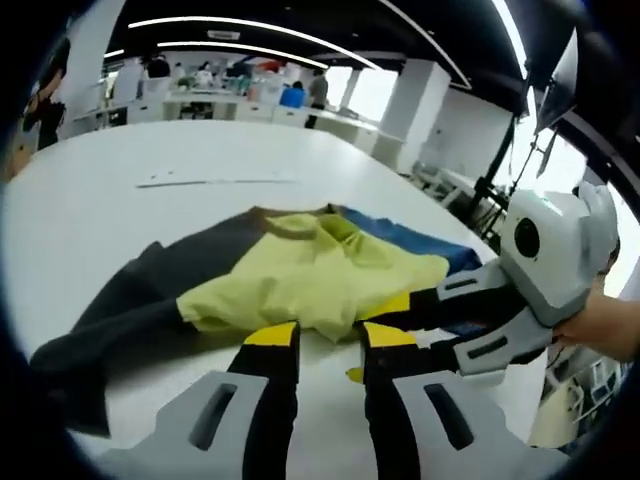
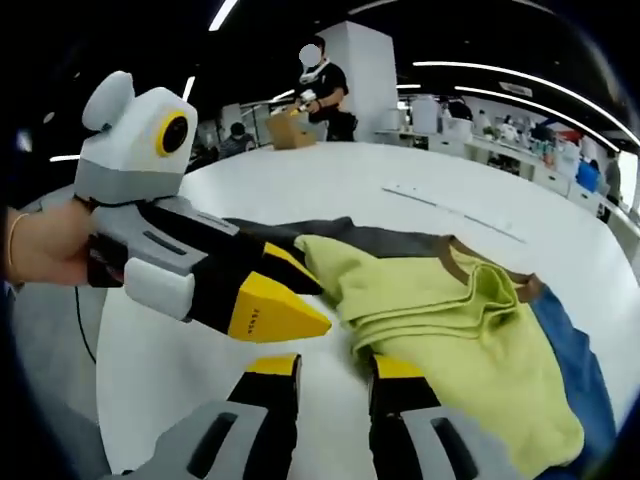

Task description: Fold the garment on the visible template until the final outline fits inside the template.

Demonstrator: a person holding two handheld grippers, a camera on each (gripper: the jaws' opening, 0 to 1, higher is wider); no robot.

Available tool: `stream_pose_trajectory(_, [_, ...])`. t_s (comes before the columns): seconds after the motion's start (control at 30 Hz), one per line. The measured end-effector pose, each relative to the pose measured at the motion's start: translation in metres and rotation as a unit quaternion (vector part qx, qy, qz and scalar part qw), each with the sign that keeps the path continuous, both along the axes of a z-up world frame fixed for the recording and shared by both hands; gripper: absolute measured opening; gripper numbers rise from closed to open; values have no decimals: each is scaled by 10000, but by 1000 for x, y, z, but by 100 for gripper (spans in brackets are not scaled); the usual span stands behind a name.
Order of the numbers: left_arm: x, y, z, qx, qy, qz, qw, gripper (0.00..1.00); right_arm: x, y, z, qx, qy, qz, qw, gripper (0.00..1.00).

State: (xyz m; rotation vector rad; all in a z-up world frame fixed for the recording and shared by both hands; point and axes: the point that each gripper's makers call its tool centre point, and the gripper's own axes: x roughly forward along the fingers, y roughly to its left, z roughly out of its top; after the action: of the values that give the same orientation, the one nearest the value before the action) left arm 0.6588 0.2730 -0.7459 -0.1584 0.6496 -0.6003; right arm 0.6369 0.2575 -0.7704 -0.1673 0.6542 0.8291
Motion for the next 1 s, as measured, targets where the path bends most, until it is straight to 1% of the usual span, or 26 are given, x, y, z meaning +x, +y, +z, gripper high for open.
stream_pose_trajectory(0.07, [3, -1, -1, -39, 36, 43, 10000, 17, 3, -1, -1, 2, -20, -73, 10000, 19])
stream_pose_trajectory(0.13, [5, -4, -2, -44, 60, 69, 9999, 16, 6, -1, -2, -1, -64, -129, 9999, 16])
stream_pose_trajectory(0.23, [7, -6, -6, 23, 102, 96, 9999, 18, 9, 0, -5, -12, -100, -225, 9997, 14])
stream_pose_trajectory(0.3, [8, -6, -10, 99, 136, 94, 9998, 17, 10, 1, -6, -21, -113, -284, 9995, 12])
stream_pose_trajectory(0.4, [9, -5, -14, 191, 160, 148, 9996, 15, 16, -2, -8, -138, -298, -468, 9984, 5])
stream_pose_trajectory(0.53, [11, -4, -16, 229, 187, 196, 9994, 14, 17, 0, -9, -31, -255, -546, 9982, 4])
stream_pose_trajectory(0.6, [11, -3, -18, 272, 213, 197, 9992, 11, 18, 0, -13, -87, -241, -572, 9980, 2])
stream_pose_trajectory(0.67, [10, -2, -18, 317, 200, 192, 9991, 9, 19, -1, -14, -96, -237, -621, 9977, 0])
stream_pose_trajectory(0.83, [10, -1, -17, 304, 193, 176, 9992, 6, 20, -2, -14, -43, -202, -712, 9972, 0])
stream_pose_trajectory(0.93, [10, 2, -10, 268, 110, 181, 9994, 3, 19, -3, -12, -47, -207, -709, 9973, 0])
stream_pose_trajectory(1.0, [10, 5, -5, 253, 50, 216, 9994, 3, 17, -4, -9, -75, -239, -629, 9977, 0])
